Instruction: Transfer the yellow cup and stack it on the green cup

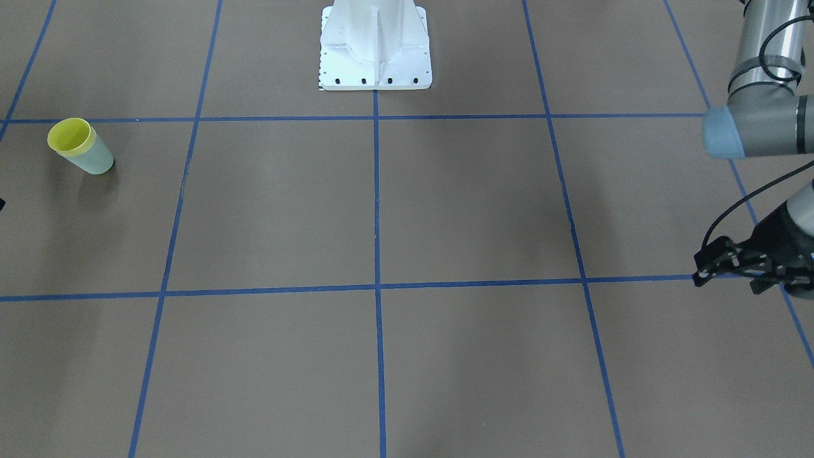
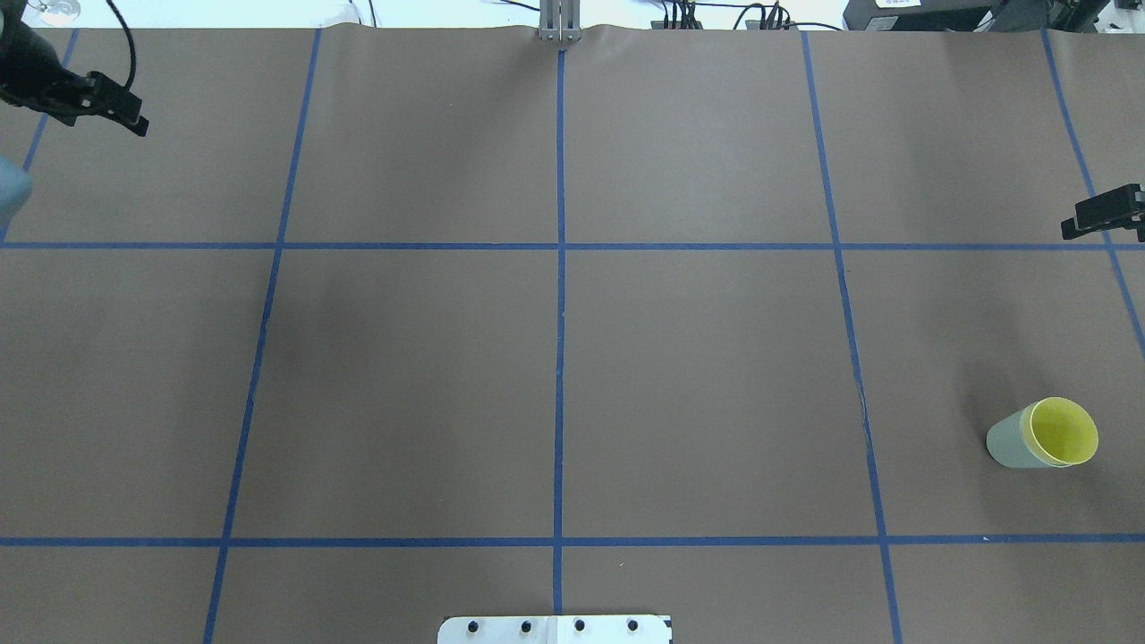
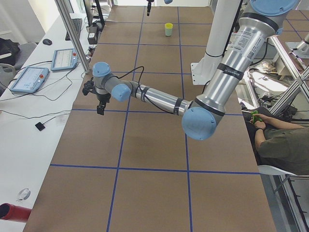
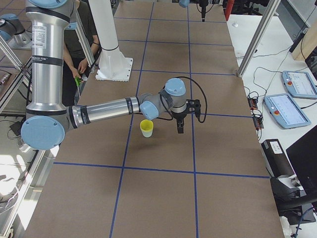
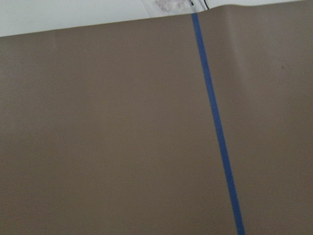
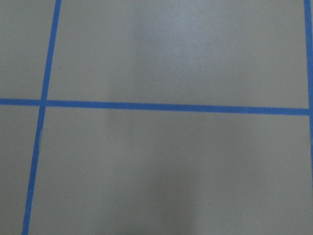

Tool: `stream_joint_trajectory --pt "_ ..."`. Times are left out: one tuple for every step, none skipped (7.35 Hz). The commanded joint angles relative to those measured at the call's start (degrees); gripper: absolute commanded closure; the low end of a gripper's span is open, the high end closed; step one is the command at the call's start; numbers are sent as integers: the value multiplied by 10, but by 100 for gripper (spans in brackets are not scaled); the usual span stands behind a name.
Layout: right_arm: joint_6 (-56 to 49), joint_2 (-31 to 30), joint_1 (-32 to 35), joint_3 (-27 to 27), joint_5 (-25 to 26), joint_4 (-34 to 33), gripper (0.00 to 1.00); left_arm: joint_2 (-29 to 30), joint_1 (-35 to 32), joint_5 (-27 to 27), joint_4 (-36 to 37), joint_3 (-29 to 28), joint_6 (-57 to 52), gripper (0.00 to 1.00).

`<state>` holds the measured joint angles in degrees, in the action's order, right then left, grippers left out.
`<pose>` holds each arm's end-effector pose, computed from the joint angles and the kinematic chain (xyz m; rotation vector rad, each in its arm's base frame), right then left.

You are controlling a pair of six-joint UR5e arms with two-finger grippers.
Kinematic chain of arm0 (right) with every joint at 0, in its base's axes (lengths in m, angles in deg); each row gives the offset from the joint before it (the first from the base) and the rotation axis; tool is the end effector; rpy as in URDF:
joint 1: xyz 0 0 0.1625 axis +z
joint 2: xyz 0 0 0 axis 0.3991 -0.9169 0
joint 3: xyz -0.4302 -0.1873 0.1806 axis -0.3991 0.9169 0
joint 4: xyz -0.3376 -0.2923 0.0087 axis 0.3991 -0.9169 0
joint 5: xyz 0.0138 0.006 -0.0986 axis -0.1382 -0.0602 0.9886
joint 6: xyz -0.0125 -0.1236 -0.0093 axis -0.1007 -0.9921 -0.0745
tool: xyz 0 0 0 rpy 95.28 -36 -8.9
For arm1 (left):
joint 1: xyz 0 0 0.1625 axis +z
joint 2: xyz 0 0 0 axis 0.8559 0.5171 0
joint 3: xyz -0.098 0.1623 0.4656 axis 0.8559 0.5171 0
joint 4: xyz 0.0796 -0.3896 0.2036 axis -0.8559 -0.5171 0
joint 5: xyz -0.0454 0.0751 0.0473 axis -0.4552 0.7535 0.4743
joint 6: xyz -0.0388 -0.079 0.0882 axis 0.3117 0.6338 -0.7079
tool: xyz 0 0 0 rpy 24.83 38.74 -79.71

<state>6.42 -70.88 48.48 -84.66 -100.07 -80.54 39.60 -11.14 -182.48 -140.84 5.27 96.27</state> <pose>-0.1139 -0.5249 0.6006 0.1773 -0.8404 0.0853 0.1866 -0.6734 0.5466 0.2638 0.8300 0.0962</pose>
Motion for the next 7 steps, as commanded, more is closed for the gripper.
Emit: stream_joint_trajectory --pt "0 11 3 8 -5 -6 0 -112 -4 -29 38 142 -6 1" --pt "-1 23 3 20 -6 -7 0 -112 -5 -44 150 205 -11 1" --pt "-1 30 13 34 -6 -7 0 -116 -6 -45 195 231 -20 0" --pt "-4 41 24 41 -11 -32 0 -132 -7 -43 195 229 -52 0" --pt "-4 55 31 40 -20 -62 0 -136 -10 -42 197 225 -86 0" --pt "-5 54 34 40 -30 -64 0 -137 -27 -43 200 214 -109 0" --pt "-5 52 36 40 -30 -65 0 -144 -47 -45 200 191 -152 0"
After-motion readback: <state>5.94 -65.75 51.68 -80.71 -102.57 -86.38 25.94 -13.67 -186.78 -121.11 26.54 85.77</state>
